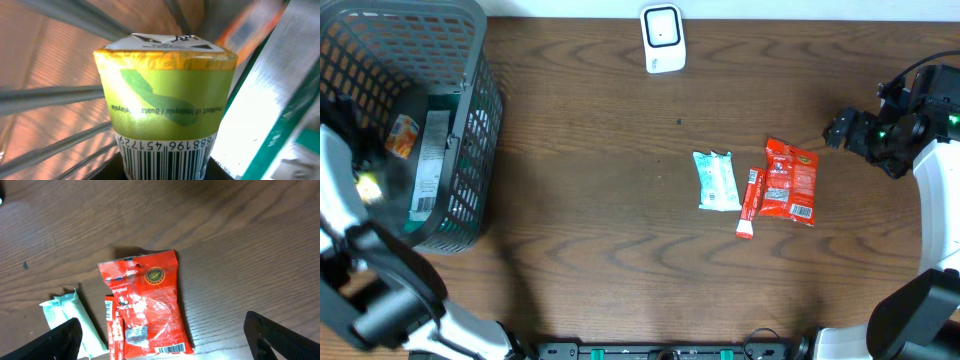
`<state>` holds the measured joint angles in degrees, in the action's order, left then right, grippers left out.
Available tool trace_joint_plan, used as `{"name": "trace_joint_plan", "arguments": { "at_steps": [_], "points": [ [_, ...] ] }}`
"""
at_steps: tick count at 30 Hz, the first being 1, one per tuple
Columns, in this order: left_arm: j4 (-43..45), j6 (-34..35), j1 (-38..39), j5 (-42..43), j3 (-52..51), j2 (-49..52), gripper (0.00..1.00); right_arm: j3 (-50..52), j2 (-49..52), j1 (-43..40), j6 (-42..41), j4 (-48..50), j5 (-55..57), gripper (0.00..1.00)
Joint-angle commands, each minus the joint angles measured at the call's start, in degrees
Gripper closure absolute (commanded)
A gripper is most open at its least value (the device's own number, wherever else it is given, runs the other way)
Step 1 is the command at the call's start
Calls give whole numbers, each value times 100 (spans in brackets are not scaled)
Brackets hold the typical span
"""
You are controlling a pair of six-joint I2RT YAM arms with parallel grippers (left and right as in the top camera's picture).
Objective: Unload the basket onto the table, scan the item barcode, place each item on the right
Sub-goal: 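Grasp the yellow-green tea carton in the basket with the left gripper, then carry the tea carton and set it left of the wipes pack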
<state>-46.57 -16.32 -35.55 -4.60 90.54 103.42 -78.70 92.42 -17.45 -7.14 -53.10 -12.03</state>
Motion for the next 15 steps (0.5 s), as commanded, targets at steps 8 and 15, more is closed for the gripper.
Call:
{"name": "trace_joint_plan", "arguments": {
  "at_steps": [8,15],
  "points": [
    [306,1176,455,420,260,-2284,70,-57,22,-35,55,-7,-28,1],
    [540,2197,1436,422,260,-3574,70,-57,22,-35,55,-7,-28,1]
  ]
}}
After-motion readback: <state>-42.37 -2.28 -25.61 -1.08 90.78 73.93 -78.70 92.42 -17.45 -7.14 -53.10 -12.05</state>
